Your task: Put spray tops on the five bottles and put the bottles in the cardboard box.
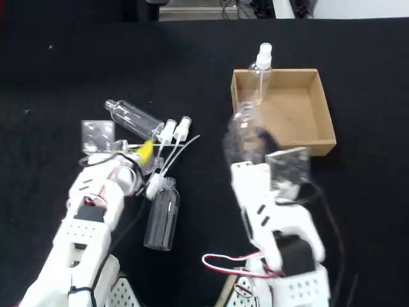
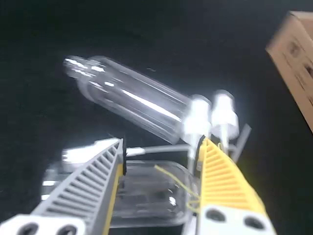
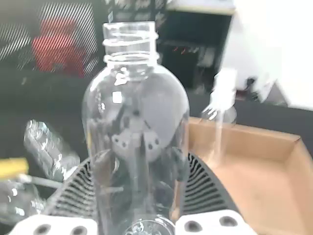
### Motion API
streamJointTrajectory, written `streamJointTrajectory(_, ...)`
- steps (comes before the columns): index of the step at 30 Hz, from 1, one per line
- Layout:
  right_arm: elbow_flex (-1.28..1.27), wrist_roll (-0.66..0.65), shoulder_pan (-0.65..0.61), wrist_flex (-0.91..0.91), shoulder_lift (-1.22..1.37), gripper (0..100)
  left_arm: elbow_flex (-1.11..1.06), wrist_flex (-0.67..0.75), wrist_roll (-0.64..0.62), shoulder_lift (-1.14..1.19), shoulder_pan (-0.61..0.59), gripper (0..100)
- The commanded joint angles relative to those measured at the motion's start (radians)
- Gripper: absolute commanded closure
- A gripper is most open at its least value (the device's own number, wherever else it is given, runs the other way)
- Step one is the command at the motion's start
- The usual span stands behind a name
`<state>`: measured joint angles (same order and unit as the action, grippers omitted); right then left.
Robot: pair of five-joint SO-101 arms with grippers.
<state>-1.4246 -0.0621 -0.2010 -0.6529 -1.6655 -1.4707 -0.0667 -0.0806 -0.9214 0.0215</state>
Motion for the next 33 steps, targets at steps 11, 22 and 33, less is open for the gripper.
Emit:
streamJointTrajectory(11,-0.137,0.009,-0.028,0.192,-0.016,98.7,0.645,-0.618,-0.005,0.339,-0.079,75)
streamJointTrajectory(22,-0.182,0.009,-0.020,0.190,-0.016,98.7,0.898,-0.773,0.103,0.698,0.209,75)
streamJointTrajectory(33,-0.205,0.003,-0.020,0.189,-0.016,98.7,0.944,-0.683,0.236,0.891,0.048,76)
